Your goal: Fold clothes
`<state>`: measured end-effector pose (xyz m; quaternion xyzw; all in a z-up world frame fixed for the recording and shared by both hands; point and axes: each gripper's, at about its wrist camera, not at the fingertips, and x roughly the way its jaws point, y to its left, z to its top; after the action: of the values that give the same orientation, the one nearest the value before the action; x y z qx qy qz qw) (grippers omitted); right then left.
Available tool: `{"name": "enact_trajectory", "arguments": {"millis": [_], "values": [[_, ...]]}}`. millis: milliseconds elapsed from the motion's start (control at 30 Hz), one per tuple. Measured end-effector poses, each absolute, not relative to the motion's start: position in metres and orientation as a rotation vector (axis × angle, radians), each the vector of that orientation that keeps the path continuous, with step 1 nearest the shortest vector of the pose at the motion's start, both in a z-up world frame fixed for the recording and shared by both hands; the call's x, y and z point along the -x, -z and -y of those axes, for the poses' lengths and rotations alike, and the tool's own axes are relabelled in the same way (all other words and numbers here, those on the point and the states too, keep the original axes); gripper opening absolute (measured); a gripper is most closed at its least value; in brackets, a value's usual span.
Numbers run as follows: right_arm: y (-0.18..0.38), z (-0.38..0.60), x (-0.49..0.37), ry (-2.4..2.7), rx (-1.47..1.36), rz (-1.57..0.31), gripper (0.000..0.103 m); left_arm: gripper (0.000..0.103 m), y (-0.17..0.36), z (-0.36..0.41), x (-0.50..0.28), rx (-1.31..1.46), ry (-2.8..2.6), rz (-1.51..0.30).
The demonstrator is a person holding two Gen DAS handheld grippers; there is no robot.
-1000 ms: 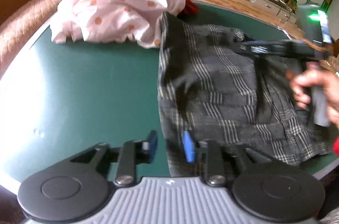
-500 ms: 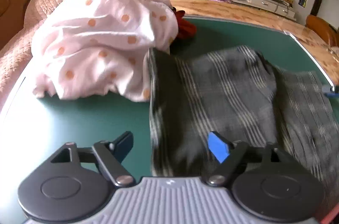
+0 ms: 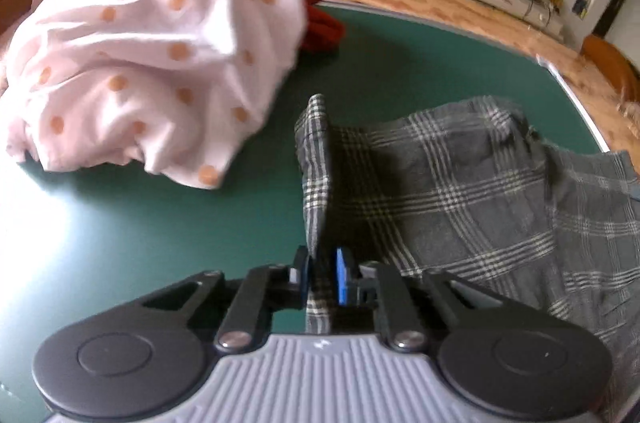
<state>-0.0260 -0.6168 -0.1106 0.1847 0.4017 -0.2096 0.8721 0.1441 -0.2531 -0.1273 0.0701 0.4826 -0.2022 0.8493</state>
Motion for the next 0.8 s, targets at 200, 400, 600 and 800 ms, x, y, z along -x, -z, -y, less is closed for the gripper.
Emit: {"name": "enact_trajectory", "arguments": {"millis": [200,400,600,800], "values": [[0.119,0.604,0.016,0.6,-0.235,-0.861,0.026,0.087,0.115,0.265,-0.146,-0.216,0.336,-0.929],[0.103,0.556,-0.016,0.217,-0.365,-0.731,0.026,0.083,0.116,0.272,-0.186,-0.208,0.349,-0.899],[0.134,0.506,-0.077,0.066,-0.256,-0.841,0.024,0.07,0.134,0.269,-0.201,-0.214,0.278,-0.933],[0.138,0.516,-0.07,0.223,-0.21,-0.837,0.0,0.079,0.135,0.265,-0.18,-0.276,0.16,-0.852]]}}
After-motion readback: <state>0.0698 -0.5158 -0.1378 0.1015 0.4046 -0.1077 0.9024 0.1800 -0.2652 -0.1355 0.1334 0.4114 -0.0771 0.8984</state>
